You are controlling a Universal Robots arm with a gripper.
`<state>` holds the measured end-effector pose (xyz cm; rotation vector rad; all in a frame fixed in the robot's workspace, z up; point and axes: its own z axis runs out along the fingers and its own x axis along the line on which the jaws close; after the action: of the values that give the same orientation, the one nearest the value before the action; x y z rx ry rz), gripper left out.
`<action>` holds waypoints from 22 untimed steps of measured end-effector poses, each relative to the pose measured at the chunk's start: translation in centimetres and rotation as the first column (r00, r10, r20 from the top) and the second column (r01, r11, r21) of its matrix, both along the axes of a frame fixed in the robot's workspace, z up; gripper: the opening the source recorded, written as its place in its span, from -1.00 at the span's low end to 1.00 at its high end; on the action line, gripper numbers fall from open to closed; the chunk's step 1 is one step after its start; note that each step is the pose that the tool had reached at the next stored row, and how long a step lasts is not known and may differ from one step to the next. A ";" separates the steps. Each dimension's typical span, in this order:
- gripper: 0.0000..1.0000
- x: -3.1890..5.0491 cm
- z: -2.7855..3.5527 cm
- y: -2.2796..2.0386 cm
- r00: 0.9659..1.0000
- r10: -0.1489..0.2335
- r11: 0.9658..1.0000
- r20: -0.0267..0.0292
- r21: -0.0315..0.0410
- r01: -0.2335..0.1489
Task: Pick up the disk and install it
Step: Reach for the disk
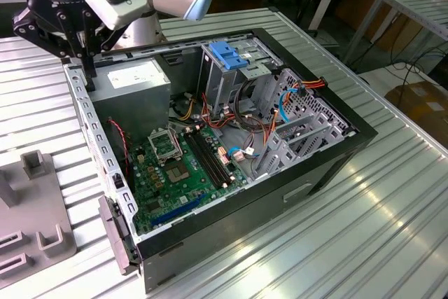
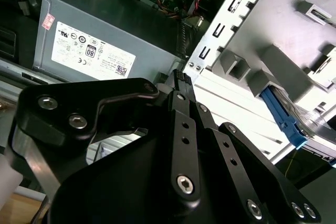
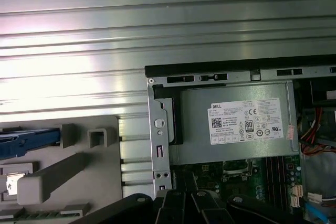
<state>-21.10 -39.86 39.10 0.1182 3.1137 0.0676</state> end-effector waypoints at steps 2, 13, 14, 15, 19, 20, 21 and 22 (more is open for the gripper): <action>-0.80 -0.14 0.00 0.00 1.000 0.000 1.000 0.000 0.000 0.000; -0.80 -1.20 -0.02 0.00 1.000 0.000 1.000 0.000 0.000 0.000; -0.80 -1.29 -0.03 0.00 1.000 0.000 1.000 0.000 0.000 0.000; -0.80 -1.37 -0.03 0.00 1.000 0.000 1.000 0.000 0.000 0.000; -0.80 -1.81 -0.04 0.00 1.000 0.000 1.000 0.000 0.000 0.000; -0.80 -1.87 -0.04 0.00 1.000 0.000 1.000 0.000 0.000 0.000; -0.80 -1.97 -0.04 0.00 1.000 0.000 1.000 0.000 0.000 0.000; -0.80 -2.05 -0.05 0.01 1.000 0.000 1.000 0.000 0.000 0.000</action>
<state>-23.15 -39.86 39.05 0.1181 3.1136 0.0677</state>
